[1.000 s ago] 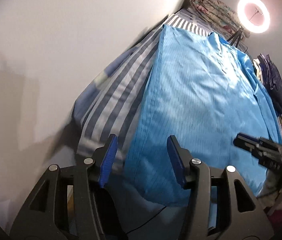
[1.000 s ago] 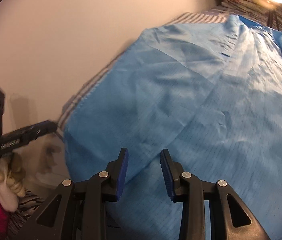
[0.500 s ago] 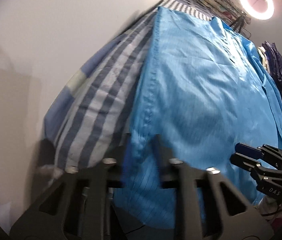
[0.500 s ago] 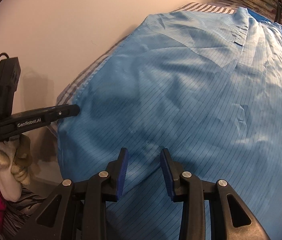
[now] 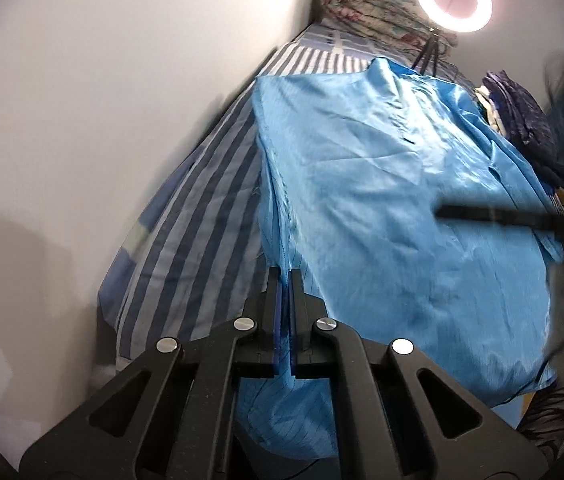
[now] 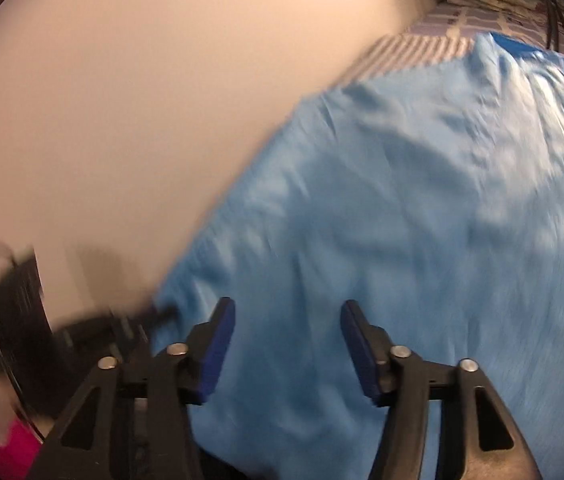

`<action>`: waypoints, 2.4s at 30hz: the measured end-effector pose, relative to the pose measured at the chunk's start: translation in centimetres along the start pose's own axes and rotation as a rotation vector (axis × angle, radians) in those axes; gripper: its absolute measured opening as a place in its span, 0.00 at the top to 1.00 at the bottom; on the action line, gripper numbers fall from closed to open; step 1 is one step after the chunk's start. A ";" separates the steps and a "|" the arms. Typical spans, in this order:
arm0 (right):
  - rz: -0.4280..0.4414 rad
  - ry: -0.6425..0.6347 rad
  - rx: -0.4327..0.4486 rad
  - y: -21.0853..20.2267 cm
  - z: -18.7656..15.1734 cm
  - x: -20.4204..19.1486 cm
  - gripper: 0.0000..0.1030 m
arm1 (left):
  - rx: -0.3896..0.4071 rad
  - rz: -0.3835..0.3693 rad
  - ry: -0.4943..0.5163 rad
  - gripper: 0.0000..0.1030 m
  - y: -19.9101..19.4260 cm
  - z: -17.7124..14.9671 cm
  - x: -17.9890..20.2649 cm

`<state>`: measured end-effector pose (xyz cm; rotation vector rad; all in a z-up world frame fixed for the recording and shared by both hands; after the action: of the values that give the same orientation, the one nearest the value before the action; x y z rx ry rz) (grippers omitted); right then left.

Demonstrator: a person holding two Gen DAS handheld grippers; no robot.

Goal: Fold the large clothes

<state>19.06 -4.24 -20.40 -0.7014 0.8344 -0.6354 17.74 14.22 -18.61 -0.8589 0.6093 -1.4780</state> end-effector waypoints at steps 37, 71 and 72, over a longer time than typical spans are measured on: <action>0.013 0.208 0.046 4.5 8.2 4.4 1.00 | 0.079 -0.087 0.181 1.00 -2.4 0.9 7.5; -0.213 0.371 0.101 -7.4 -3.6 17.9 0.63 | -0.074 -0.278 0.042 0.31 -2.9 -1.6 5.2; -0.198 0.359 0.099 -8.2 -4.5 17.1 0.61 | -0.093 -0.287 -0.027 0.31 -2.3 -1.6 3.7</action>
<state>22.35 -23.17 -23.73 -0.5917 1.0631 -0.9937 15.27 10.65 -17.14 -1.0709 0.5549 -1.7029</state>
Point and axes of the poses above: each gripper's, at about its wrist camera, not at the fingertips, and y roughly the way its jaws point, x to its right, z to its top, the point moved 1 cm from there along y, roughly the way its jaws point, and after that the axes turned 3 degrees about -y, right-handed, at the moved point
